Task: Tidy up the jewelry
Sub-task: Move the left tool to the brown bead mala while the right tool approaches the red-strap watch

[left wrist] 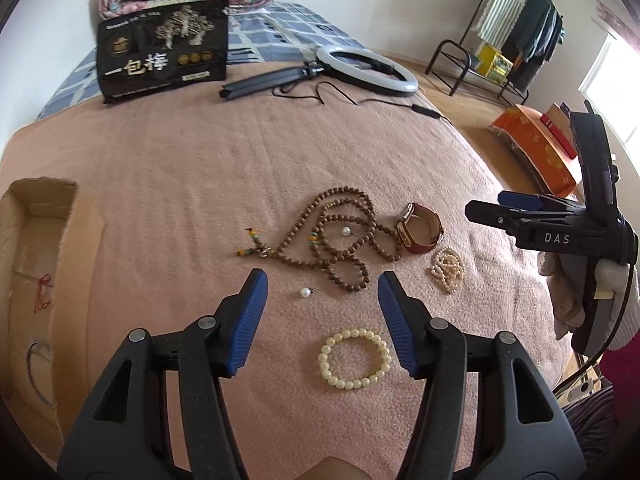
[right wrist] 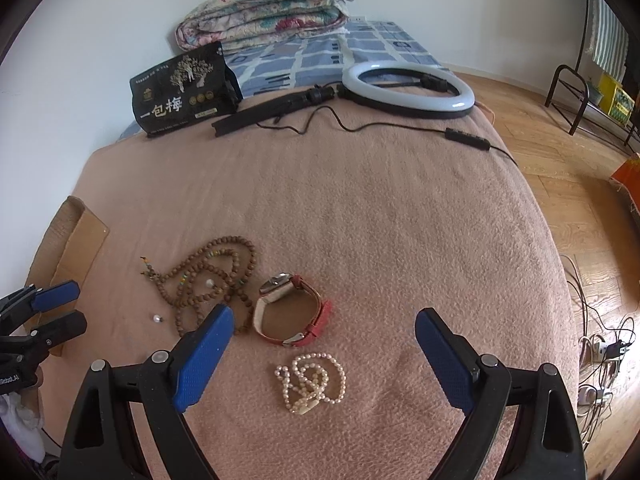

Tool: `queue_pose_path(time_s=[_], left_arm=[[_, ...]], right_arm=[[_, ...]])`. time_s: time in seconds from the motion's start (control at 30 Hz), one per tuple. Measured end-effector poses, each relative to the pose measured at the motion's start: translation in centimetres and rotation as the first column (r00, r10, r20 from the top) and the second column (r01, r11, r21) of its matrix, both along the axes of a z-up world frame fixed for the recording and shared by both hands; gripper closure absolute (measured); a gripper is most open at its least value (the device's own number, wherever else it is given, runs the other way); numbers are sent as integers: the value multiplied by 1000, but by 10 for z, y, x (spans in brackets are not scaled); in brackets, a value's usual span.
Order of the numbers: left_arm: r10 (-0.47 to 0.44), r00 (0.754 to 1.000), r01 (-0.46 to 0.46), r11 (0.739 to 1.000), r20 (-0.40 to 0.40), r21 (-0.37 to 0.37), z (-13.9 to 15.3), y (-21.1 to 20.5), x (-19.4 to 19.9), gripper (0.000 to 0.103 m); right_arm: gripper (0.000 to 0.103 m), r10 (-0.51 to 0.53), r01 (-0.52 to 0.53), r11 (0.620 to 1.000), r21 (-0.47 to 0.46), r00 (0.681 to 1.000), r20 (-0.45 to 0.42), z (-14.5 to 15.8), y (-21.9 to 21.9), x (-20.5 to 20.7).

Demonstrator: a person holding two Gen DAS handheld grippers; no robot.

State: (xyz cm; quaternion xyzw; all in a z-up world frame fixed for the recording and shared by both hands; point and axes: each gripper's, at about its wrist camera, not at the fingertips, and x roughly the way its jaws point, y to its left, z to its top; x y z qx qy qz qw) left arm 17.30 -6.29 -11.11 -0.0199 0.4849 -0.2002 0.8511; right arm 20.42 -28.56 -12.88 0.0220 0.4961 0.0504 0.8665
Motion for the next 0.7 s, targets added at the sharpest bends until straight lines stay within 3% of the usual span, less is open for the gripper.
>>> queue_pose_path(time_s=[0.27, 0.7], left_arm=[[-114, 993, 116, 989, -24, 87, -30, -45, 13, 44], [-116, 991, 125, 978, -59, 170, -69, -63, 50, 44]], right_arm=[[9, 3, -4, 1000, -19, 1000, -30, -16, -8, 13], [10, 17, -14, 999, 43, 997, -71, -36, -13, 30]])
